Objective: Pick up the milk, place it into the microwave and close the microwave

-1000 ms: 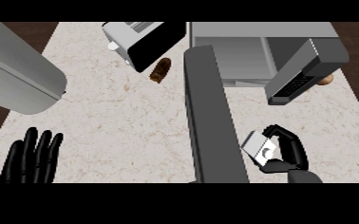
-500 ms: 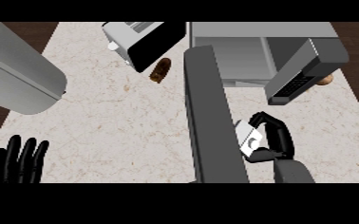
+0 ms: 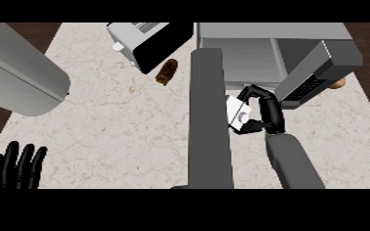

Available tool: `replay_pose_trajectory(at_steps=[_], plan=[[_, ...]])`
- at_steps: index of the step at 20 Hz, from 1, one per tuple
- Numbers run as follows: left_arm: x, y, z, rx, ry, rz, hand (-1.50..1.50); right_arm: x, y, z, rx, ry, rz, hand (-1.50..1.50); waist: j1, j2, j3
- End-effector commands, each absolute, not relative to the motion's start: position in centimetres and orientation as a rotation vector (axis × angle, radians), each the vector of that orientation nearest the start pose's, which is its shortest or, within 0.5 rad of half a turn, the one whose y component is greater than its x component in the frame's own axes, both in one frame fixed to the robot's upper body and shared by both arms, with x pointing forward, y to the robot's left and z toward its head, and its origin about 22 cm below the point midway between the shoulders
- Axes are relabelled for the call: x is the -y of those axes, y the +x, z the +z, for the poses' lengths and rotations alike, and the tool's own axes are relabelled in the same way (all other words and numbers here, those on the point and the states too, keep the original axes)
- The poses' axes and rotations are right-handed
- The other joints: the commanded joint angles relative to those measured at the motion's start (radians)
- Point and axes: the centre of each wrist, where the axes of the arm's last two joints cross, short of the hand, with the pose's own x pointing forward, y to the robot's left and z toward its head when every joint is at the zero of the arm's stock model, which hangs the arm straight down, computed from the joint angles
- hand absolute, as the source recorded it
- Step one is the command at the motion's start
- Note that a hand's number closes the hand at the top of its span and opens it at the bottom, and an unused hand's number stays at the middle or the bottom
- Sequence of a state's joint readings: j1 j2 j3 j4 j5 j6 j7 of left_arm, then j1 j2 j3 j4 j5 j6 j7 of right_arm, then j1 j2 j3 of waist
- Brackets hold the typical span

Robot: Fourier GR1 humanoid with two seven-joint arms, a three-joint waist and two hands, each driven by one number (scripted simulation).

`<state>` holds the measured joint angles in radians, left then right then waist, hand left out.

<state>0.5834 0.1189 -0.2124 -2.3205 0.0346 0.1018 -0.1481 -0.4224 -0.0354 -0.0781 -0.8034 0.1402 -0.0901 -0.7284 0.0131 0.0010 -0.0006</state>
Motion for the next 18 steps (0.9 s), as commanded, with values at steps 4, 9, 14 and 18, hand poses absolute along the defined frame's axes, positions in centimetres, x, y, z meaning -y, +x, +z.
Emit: replay_pose_trajectory(at_steps=[4,9,14,18], plan=[[-23.9,10.6,10.0,1.905,0.053,0.022,-1.50,20.8,38.1,-2.9,1.862,-0.260,0.259,1.50,0.013,0.006,0.002],[-23.9,11.3,8.3,1.908,0.017,0.013,-1.50,20.4,40.8,-1.0,1.839,-0.354,0.288,1.50,0.035,0.015,0.002],[-23.9,10.9,10.0,1.934,0.038,0.010,-1.50,22.6,41.7,-0.1,1.803,-0.521,0.268,1.50,0.062,0.023,0.004],[-23.1,11.4,9.3,1.931,0.012,-0.001,-1.50,23.7,42.8,1.9,1.803,-0.671,0.213,1.50,0.075,0.033,0.004]])
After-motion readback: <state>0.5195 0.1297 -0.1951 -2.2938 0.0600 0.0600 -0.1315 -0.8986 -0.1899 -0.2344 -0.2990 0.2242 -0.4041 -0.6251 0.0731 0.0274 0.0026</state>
